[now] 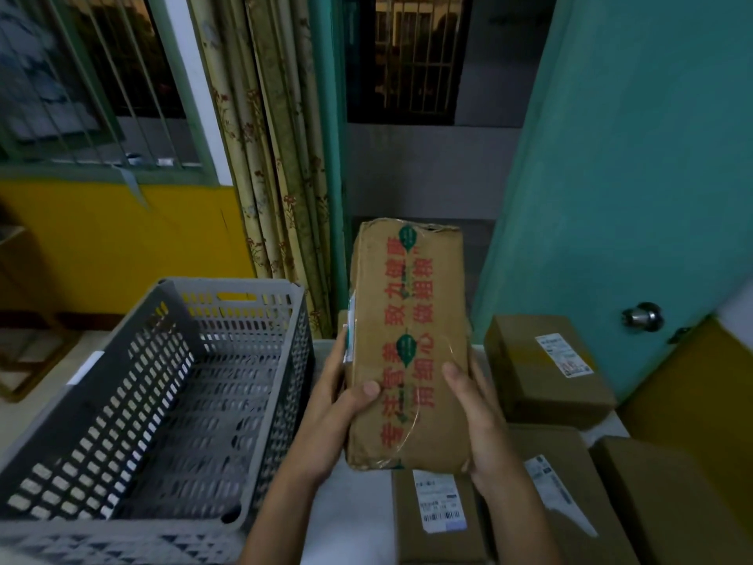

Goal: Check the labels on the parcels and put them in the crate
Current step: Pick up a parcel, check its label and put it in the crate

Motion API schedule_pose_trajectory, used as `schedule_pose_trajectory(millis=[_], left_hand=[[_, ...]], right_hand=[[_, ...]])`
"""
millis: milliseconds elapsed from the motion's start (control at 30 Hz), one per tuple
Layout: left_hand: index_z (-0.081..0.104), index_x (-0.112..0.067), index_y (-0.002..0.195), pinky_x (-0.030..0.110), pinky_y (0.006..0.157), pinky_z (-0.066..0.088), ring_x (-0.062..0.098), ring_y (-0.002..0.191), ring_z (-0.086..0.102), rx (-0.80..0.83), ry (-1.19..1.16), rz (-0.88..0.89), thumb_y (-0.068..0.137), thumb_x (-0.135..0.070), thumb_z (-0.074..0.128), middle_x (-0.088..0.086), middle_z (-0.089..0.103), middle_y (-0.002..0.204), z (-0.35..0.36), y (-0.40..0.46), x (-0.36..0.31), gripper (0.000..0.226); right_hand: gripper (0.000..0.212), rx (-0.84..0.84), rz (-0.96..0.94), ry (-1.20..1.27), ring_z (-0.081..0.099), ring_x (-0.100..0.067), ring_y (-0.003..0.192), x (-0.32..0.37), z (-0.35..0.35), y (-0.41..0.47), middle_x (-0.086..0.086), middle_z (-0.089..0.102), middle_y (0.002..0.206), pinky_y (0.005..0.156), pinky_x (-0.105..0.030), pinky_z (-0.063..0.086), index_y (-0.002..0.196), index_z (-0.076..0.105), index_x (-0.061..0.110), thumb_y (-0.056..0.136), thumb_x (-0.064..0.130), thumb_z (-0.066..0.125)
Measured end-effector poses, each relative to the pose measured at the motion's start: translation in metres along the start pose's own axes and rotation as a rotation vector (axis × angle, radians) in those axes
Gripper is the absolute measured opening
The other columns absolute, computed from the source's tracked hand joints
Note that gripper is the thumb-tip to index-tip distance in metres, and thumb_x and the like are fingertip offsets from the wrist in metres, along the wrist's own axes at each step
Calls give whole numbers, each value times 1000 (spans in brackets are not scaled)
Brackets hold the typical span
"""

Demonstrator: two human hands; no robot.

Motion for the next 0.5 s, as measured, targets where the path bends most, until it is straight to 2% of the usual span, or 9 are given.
schedule_pose_trajectory(millis=[67, 133, 233, 300, 367, 433, 500], left_hand=[[28, -39, 158, 42, 95, 58, 26, 126, 64, -11, 18, -8, 71, -47, 84, 1, 62, 143, 1, 0, -1, 104], [34, -27, 158, 41, 96, 57, 26, 125, 65, 3, 99, -12, 78, -41, 73, 4, 64, 140, -1, -1, -7, 90], [58, -20, 139, 29, 92, 57, 15, 115, 70, -13, 205, -10, 94, -40, 69, 1, 72, 127, 1, 1, -18, 50], [67, -24, 127, 33, 92, 58, 12, 107, 73, -92, 201, -15, 93, -47, 63, -3, 76, 118, 4, 4, -21, 41], [67, -26, 128, 44, 96, 57, 17, 107, 74, -162, 227, 16, 93, -52, 62, -3, 76, 117, 4, 8, -17, 43], [65, -27, 131, 46, 97, 56, 17, 109, 72, -192, 260, 32, 96, -51, 63, -4, 75, 119, 6, 7, -13, 43], [64, -29, 133, 45, 98, 56, 16, 112, 71, -192, 270, 32, 96, -49, 63, -6, 74, 122, 11, 6, -8, 43]], right_hand=[[75, 24, 9, 42, 64, -27, 124, -2, 0, 0, -2, 67, 135, 103, -58, 50, 150, 45, 36, 82, 53, 71], [63, 20, -26, 22, 67, -21, 120, -2, 2, -1, 3, 69, 131, 96, -49, 55, 147, 46, 39, 86, 43, 63], [56, 7, -56, -63, 70, -12, 111, -4, 0, -1, 12, 72, 121, 82, -31, 59, 136, 48, 47, 83, 35, 63], [50, 10, -57, -123, 69, -9, 109, -4, 3, 0, 16, 71, 117, 79, -26, 59, 128, 50, 48, 82, 36, 66], [41, -35, -51, -151, 70, -9, 106, -7, 9, 3, 12, 71, 116, 79, -28, 59, 121, 51, 47, 84, 50, 69], [38, -152, -75, -211, 71, -7, 97, -9, 14, 7, 6, 71, 112, 80, -31, 58, 111, 51, 46, 83, 66, 65], [30, -242, -117, -261, 71, -6, 93, -10, 16, 12, 8, 72, 106, 84, -40, 59, 103, 51, 49, 82, 69, 58]])
Point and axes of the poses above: each hand's wrist, its own y-axis towards the middle knuckle, its own z-axis out of the palm, x = y × z, the point moved 1 cm from there along y, towards the middle knuckle
